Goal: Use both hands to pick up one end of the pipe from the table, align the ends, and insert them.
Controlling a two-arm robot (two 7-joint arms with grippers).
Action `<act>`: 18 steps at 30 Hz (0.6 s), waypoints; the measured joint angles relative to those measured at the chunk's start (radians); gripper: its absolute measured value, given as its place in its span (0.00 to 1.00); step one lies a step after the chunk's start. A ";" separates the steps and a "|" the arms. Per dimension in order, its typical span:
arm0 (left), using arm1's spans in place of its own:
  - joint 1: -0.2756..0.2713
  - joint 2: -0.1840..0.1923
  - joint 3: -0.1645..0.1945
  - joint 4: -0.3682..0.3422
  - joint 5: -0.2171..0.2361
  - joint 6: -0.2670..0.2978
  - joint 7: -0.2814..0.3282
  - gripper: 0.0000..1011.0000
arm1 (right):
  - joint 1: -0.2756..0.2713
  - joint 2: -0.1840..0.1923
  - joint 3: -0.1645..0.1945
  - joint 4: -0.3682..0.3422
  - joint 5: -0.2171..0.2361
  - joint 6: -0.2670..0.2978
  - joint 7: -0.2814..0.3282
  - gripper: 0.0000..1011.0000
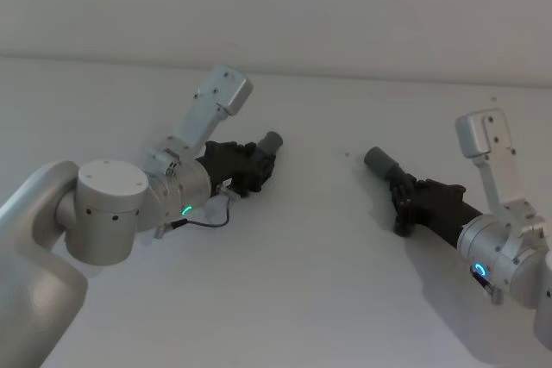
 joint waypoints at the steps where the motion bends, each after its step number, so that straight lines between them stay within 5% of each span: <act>1: 0.000 0.000 0.000 0.000 0.001 -0.001 -0.001 0.34 | 0.000 0.001 -0.001 0.000 -0.002 -0.003 0.001 0.18; 18: -0.035 0.062 0.025 -0.017 0.060 -0.127 -0.069 0.34 | 0.013 0.051 -0.006 -0.023 -0.057 -0.125 0.041 0.17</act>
